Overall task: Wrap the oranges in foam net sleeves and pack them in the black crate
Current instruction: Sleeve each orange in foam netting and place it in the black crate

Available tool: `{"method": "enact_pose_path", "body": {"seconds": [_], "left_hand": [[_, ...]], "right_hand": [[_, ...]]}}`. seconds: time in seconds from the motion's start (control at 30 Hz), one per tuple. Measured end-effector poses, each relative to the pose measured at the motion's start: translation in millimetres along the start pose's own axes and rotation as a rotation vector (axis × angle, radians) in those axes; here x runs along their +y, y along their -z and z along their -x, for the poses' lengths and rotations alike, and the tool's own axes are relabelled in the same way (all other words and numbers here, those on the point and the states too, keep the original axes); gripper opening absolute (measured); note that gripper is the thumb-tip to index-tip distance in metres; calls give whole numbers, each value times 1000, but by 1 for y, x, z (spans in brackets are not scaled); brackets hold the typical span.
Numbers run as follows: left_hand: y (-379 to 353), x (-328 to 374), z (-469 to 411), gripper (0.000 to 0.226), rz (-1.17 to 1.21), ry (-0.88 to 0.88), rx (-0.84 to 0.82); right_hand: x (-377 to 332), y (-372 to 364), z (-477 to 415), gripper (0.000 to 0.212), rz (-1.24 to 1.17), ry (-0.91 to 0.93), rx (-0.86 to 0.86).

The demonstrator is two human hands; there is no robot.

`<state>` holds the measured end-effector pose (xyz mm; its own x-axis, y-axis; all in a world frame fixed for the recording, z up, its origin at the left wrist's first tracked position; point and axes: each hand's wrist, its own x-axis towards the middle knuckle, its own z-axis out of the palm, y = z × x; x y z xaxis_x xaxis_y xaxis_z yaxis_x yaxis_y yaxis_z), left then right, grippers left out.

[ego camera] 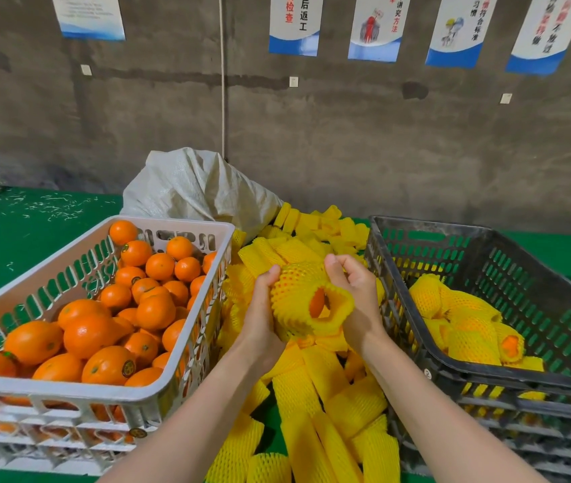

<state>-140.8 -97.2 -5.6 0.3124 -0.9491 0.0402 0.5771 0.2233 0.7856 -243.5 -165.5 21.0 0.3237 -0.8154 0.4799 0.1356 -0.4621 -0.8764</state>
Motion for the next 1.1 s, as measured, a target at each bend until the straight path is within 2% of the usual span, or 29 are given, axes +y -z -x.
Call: {"method": "enact_pose_path", "body": {"seconds": [0.1,0.2,0.3,0.37,0.47,0.6,0.67,0.73,0.8,0.97,1.03,1.1], "left_hand": [[-2,-4,-4,39,48,-32,27],[-7,-6,-7,32,-29,-99,177],[-9,-2,-12,27,-173,-160,329],[-9,0,-14,24,-202,-165,396],[-14,-2,-14,29,-221,-190,468],[-15,0,-11,49,-297,-250,421],[-12,2,-9,51,-394,-313,379],[-10,0,-6,47,-547,-432,325],[-9,-3,-4,50,-661,-515,309],[-10,-2,-8,35,-885,-664,439],[-8,-1,-8,43,-877,-687,422],[-6,2,-8,47,-789,-660,382]], "right_hand": [[6,-3,4,34,-32,-49,-42],[5,-9,8,29,-193,-225,-61],[3,-8,6,44,-311,-511,-41],[3,-8,4,52,-349,-615,-75],[8,-14,6,51,-324,-581,-116],[14,-16,8,42,-323,-487,-100],[13,-13,6,40,-410,-565,-108],[8,-11,4,51,-537,-706,-178],[6,-13,3,62,-628,-762,-244],[6,-20,4,46,-729,-770,-108],[8,-18,3,41,-698,-794,-41],[10,-15,3,43,-678,-792,-45]]}}
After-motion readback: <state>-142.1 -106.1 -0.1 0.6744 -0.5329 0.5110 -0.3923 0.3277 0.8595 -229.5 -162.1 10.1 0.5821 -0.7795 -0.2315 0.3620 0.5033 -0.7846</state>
